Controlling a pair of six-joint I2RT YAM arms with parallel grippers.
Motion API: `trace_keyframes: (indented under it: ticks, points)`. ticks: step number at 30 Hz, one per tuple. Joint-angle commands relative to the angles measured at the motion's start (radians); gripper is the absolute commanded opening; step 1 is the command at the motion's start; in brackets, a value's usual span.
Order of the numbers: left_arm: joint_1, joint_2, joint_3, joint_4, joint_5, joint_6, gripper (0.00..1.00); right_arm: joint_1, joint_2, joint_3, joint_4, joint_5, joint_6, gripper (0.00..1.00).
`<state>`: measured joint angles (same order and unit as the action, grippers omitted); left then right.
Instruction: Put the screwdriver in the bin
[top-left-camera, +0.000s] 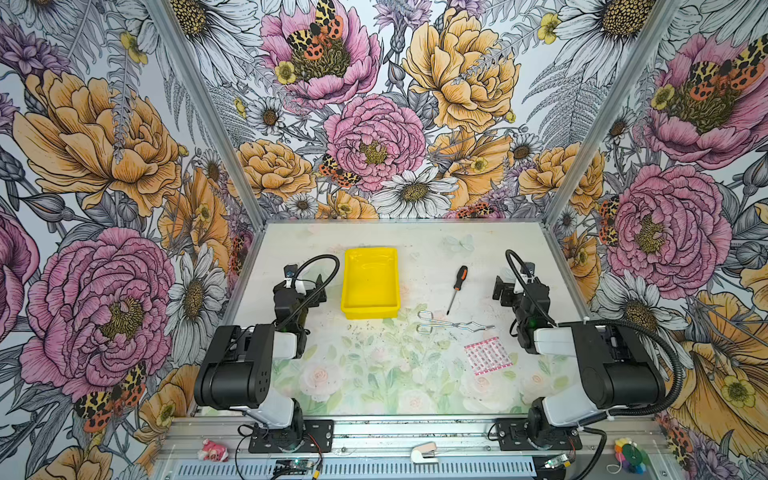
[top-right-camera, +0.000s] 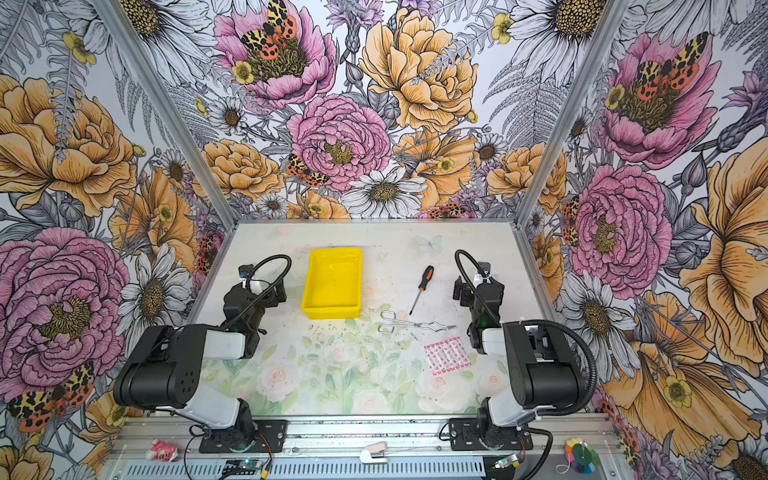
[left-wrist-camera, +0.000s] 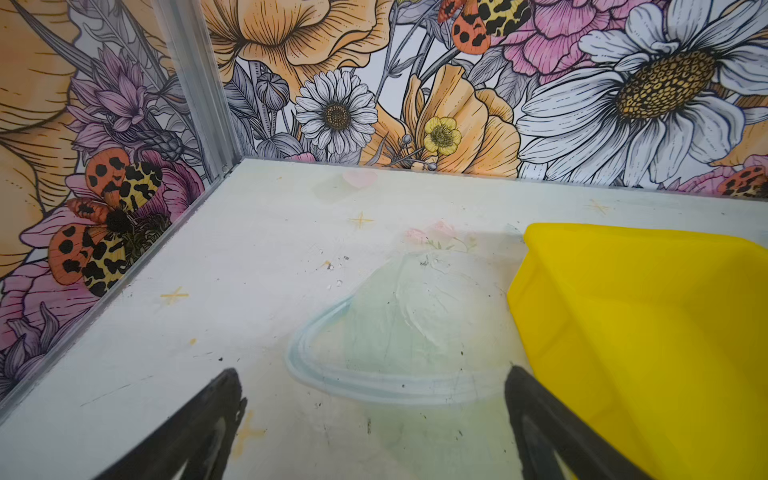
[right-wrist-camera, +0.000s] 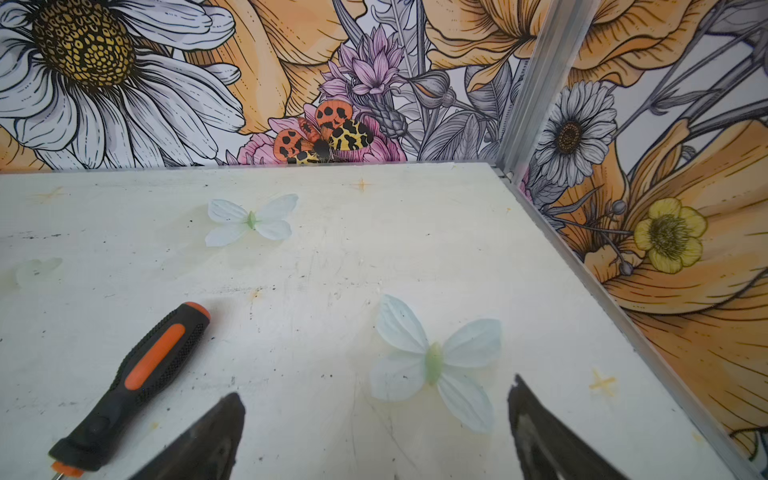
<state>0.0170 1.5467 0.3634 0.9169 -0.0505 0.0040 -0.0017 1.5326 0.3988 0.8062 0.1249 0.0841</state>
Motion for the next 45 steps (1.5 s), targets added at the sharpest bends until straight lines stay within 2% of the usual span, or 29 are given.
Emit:
trace_keyframes:
  ticks: [1, 40, 45]
  points:
    - [0.001, 0.003, 0.017, 0.013, 0.017, 0.010, 0.99, -0.007, 0.000, -0.001, 0.042, -0.016, -0.010, 0.99]
    - [0.006, -0.008, 0.025, -0.012, 0.017, 0.005, 0.99, -0.012, -0.004, -0.003, 0.046, -0.025, -0.011, 0.99]
    - [0.006, -0.105, 0.056, -0.158, 0.016, 0.001, 0.99, 0.012, -0.084, 0.107, -0.229, -0.028, -0.035, 0.99]
